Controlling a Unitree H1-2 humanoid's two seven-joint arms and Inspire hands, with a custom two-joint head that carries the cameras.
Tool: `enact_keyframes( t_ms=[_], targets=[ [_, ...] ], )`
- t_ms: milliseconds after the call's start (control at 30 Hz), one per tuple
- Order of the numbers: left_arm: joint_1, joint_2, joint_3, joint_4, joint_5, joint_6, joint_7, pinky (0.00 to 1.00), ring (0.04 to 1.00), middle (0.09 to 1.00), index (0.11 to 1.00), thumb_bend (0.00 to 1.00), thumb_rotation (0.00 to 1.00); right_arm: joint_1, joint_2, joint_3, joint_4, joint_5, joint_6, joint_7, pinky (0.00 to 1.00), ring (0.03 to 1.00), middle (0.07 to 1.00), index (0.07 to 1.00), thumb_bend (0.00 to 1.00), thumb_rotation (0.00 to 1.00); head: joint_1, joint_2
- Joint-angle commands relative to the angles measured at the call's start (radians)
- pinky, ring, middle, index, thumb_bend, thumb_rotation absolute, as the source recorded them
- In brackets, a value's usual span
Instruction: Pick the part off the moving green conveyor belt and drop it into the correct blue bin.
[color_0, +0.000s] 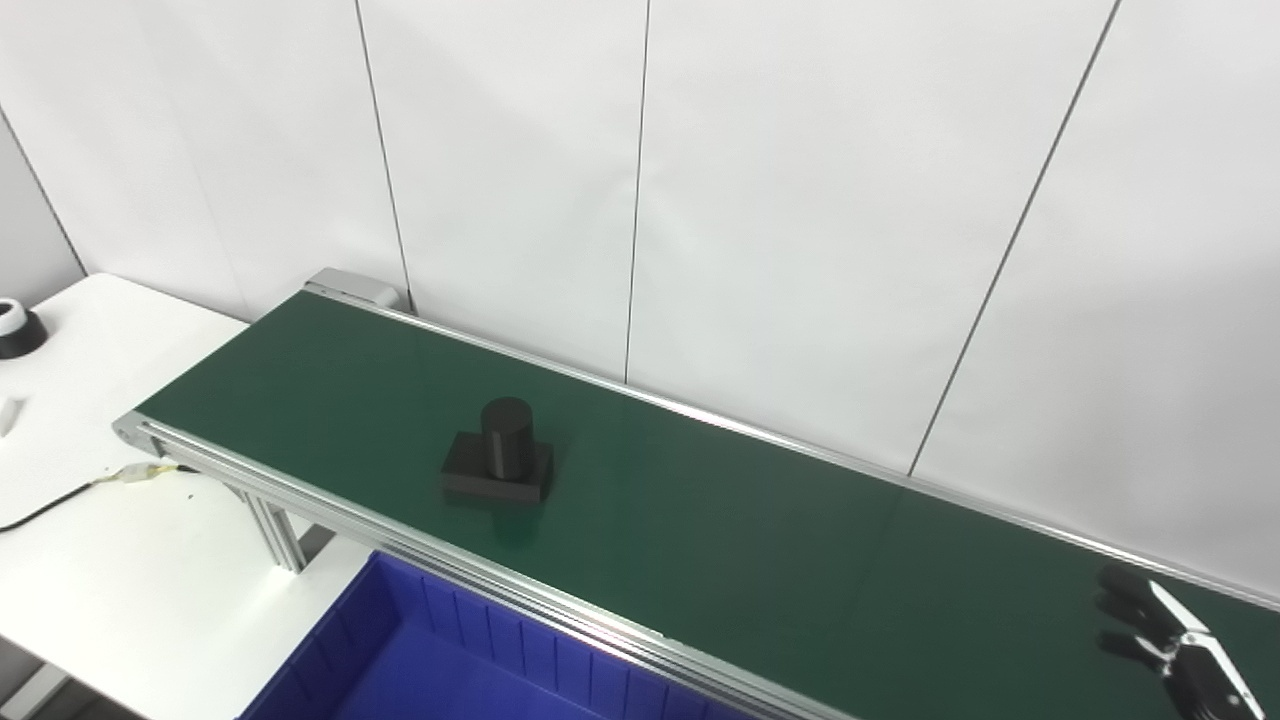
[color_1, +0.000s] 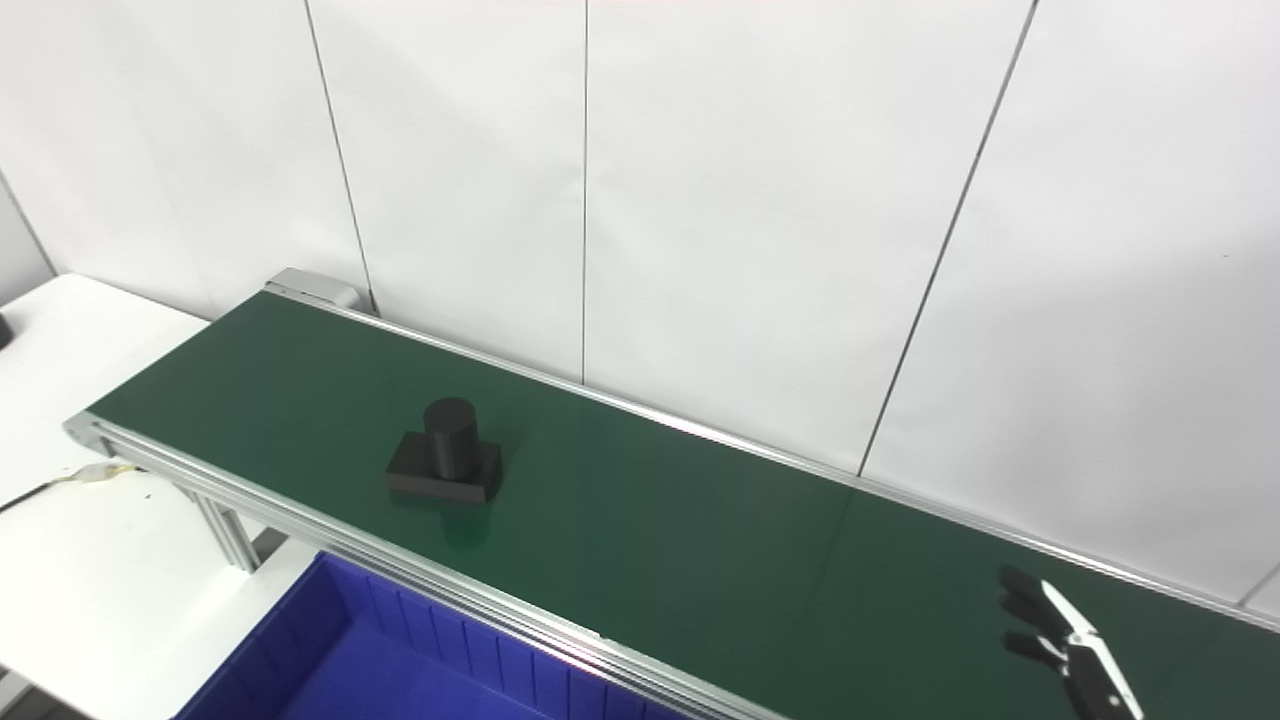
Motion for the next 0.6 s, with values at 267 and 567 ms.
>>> enact_keyframes(
  t_ms=[267,567],
  targets=[
    [-0.028,0.039,0.001,-0.016,-0.019,-0.053,0.032,0.73,0.804,0.845,0.804,1.0,0.07,-0.064,0.023,0.004,-0.045,-0.088,0.072,0.007,0.71,0.799,0.829,0.833,0.91,0.22,-0.151,0.036],
    [-0.037,0.059,-0.012,-0.001,-0.023,-0.053,0.051,0.72,0.808,0.846,0.805,1.0,0.08,-0.114,0.036,0.015,-0.115,-0.15,0.248,0.075,0.68,0.777,0.813,0.811,0.92,0.28,-0.207,0.041]
  ],
)
